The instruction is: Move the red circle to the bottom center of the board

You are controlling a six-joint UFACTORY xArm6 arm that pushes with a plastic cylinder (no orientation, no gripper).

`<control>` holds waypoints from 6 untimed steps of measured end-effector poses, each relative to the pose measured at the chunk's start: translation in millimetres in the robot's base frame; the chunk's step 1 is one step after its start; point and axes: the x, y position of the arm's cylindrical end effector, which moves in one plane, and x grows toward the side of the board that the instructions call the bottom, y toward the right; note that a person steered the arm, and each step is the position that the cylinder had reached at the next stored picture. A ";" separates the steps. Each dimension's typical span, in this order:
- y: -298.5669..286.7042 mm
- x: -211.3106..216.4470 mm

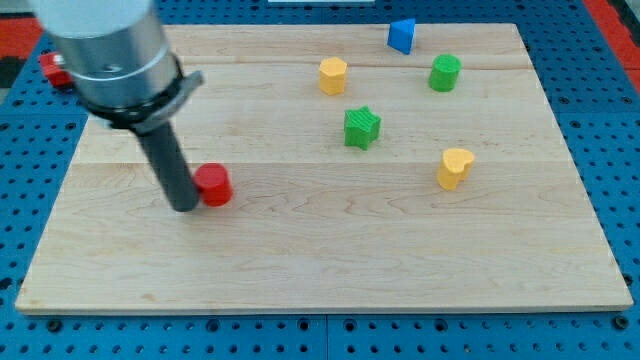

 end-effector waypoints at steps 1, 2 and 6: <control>5.2 -5.1; -5.9 -20.9; 48.1 -28.1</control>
